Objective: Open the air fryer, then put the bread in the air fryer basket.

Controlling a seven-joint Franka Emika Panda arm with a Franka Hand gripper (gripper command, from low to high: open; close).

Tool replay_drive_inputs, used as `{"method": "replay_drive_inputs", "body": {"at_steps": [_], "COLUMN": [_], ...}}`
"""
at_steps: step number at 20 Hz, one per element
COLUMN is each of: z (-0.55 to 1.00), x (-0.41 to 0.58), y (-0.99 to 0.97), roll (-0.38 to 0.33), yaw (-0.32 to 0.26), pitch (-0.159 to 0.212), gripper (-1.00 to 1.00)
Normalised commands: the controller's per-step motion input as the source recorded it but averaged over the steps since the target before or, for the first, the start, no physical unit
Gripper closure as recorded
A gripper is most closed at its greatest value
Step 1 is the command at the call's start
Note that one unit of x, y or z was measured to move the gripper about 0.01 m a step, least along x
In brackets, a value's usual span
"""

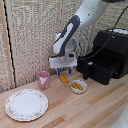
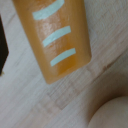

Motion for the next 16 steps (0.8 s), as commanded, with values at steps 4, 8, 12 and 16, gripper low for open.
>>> {"method": "replay_drive_inputs", "body": {"at_steps": [4, 8, 12, 16], "z": [-0.2, -0.15, -0.06, -0.03], "x": [0.065, 0.102, 0.056, 0.004], "y": [-0.06, -0.06, -0.01, 0.0], "roll": [-0.169, -0.011, 0.076, 0.0], "yaw": [0.232, 0.224, 0.143, 0.035], "pitch": [0.15, 0.01, -0.015, 0.027], "gripper": [-1.0, -1.0, -1.0, 1.0]}}
